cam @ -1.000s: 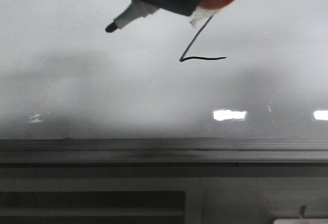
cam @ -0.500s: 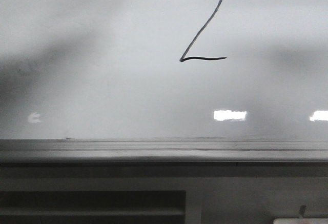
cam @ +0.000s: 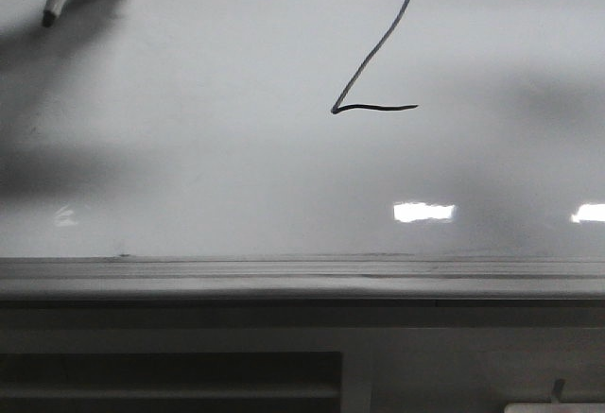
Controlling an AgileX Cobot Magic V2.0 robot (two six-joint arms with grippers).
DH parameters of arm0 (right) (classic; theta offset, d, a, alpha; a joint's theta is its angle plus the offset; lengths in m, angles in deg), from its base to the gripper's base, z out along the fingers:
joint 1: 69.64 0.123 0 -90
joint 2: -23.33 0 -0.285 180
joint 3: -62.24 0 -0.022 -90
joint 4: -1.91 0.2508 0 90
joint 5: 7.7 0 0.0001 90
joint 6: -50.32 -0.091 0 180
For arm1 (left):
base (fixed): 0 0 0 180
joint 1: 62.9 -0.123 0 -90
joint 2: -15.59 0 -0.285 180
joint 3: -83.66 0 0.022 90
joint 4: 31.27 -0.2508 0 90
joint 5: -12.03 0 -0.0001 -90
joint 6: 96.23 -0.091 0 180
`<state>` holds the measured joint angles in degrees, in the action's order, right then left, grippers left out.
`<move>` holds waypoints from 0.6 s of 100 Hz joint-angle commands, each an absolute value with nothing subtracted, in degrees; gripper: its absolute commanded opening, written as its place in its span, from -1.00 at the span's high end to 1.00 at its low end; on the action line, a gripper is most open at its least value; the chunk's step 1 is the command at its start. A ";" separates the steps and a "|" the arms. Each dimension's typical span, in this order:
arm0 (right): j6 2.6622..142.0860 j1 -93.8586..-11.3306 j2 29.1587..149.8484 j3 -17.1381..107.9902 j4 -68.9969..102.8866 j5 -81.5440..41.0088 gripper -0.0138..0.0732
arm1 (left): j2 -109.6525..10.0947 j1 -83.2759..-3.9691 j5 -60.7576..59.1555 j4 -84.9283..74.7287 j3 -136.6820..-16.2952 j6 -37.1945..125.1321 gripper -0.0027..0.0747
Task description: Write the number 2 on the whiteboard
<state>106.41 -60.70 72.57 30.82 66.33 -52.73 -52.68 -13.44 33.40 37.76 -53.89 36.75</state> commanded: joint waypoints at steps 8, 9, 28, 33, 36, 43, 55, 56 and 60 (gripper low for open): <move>106.40 -61.13 72.40 32.24 69.45 -50.92 -0.32 | -55.01 -13.36 36.02 33.98 -58.00 39.48 0.98; 106.40 -61.13 72.40 32.24 69.45 -50.99 -0.32 | -55.13 -13.36 36.12 33.98 -58.09 39.48 0.98; 106.40 -61.13 72.40 32.24 69.45 -51.65 -0.32 | -56.56 -13.36 36.16 33.70 -58.09 39.37 0.98; 106.40 -61.13 72.40 32.24 69.45 -51.65 -0.32 | -56.56 -13.36 36.25 33.53 -58.09 39.10 0.98; 106.40 -61.13 72.40 32.24 69.45 -51.65 -0.32 | -56.56 -13.36 36.38 33.42 -58.09 39.01 0.98; 106.40 -61.13 72.40 32.24 69.45 -51.65 -0.32 | -56.56 -13.36 36.54 33.42 -58.09 39.01 0.98; 106.40 -61.13 72.40 32.24 69.45 -51.65 -0.32 | -56.56 -13.36 36.63 33.42 -58.09 39.01 0.90; 106.40 -61.13 72.40 32.24 69.45 -51.65 -0.32 | -56.56 -13.36 36.63 33.42 -58.09 39.01 0.89; 106.40 -61.13 72.40 32.24 69.45 -51.65 -0.32 | -56.56 -13.36 36.63 33.42 -58.09 39.01 0.81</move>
